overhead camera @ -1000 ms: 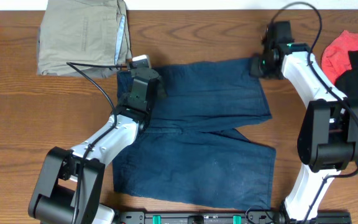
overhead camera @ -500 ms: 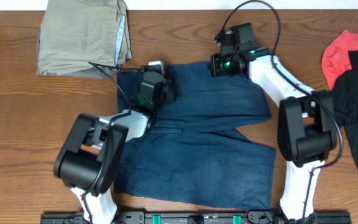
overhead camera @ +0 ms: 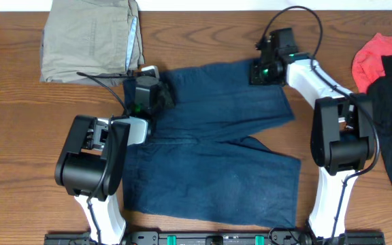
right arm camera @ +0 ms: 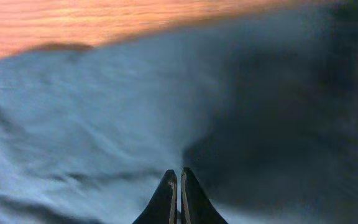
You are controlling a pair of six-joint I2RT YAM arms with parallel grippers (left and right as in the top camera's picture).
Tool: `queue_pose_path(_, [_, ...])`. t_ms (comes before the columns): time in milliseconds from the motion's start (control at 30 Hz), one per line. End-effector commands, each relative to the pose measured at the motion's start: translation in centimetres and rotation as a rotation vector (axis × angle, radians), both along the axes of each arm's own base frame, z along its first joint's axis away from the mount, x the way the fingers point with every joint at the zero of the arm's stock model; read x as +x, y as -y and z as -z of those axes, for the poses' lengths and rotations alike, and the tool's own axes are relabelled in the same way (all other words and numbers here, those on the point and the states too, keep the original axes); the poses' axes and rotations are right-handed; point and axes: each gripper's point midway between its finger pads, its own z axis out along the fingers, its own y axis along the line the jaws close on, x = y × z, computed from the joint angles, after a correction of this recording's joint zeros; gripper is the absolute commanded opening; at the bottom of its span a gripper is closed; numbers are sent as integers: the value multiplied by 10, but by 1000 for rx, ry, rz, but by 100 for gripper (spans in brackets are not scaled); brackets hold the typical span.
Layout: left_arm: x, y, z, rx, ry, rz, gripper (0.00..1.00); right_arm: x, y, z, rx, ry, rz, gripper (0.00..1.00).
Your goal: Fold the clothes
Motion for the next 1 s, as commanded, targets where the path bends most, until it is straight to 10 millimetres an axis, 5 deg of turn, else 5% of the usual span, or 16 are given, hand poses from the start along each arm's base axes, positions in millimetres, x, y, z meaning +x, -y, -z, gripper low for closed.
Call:
queue_pose_path(0, [-18,-31,51,-17,-149,-122,6,1,6,1,-5,-8,19,3])
queue_pose_path(300, [-19,-31,53,-63,-164,-115,6,-5,34,14,-138,-40,89,1])
queue_pose_path(633, [-15,-29,38,-73,-137,-107,6,-27,110,20,-369,-165,406,1])
queue_pose_path(767, [-17,-29,16,-52,-129,-88,11,-31,124,0,-381,-197,430,1])
queue_pose_path(967, [-25,-30,-45,21,-66,-17,22,-30,139,-67,-385,-120,485,1])
